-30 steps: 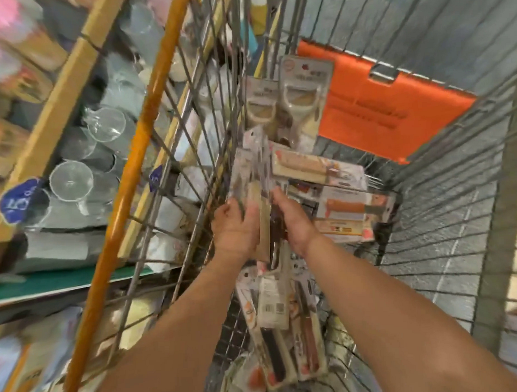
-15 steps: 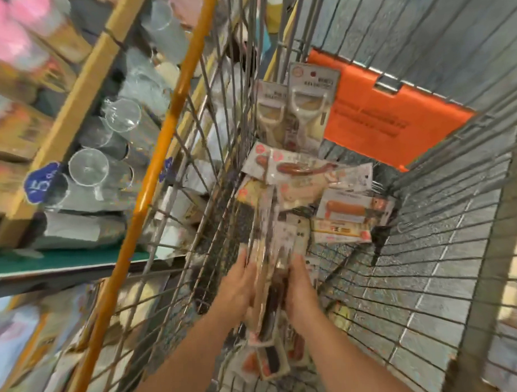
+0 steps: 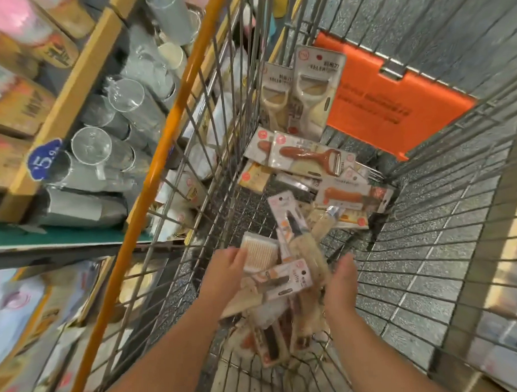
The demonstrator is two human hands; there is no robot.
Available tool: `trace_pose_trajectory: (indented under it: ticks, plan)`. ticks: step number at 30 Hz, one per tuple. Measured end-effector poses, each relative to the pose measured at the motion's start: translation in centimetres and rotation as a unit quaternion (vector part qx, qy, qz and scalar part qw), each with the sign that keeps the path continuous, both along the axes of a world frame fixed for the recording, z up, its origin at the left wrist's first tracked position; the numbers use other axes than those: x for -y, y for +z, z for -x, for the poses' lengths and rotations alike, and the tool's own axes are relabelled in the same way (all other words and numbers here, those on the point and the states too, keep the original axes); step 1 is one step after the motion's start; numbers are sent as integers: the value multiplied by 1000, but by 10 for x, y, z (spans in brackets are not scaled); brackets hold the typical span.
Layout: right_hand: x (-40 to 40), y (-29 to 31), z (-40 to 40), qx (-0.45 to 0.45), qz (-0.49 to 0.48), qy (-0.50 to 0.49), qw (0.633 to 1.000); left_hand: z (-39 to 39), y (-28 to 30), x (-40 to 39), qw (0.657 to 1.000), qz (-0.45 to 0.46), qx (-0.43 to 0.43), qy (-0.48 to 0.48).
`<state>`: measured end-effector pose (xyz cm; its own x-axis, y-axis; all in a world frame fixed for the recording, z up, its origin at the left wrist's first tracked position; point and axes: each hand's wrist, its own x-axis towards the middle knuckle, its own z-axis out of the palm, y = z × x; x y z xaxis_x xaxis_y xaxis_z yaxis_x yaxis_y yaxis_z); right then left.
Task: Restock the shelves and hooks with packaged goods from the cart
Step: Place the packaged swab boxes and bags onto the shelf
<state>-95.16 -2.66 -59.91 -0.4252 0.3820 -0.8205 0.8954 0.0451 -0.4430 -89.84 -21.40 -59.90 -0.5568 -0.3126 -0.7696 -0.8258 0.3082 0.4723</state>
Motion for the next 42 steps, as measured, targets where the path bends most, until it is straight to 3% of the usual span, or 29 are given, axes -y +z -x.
trace_pose_trajectory:
  ticks: [3,5,9,13,21,23,27,31,35,42]
  plan:
    - [11,17,27,-72,-79,126,986,17,-13,2,994,-57,-4,92]
    - [24,29,47,-101,-43,196,974,26,-25,3,990,-78,27,116]
    - [55,5,85,-73,36,281,956,40,-49,4,987,-94,72,108]
    - [78,-36,117,-25,131,218,967,41,-63,8,987,-106,76,95]
    - [104,-65,109,-62,13,121,991,31,-64,8,988,-66,135,37]
    - [107,-64,105,-88,-3,113,990,27,-62,7,985,-92,129,62]
    - [116,-66,94,-164,-6,66,984,7,-63,11,973,-96,53,205]
    - [97,-72,86,-122,25,105,987,-6,-70,15,943,-102,56,310]
    - [87,-76,96,-88,69,145,983,-8,-72,18,943,-116,45,310]
    - [97,-58,93,-125,-44,207,969,-9,-56,18,922,-141,28,361]
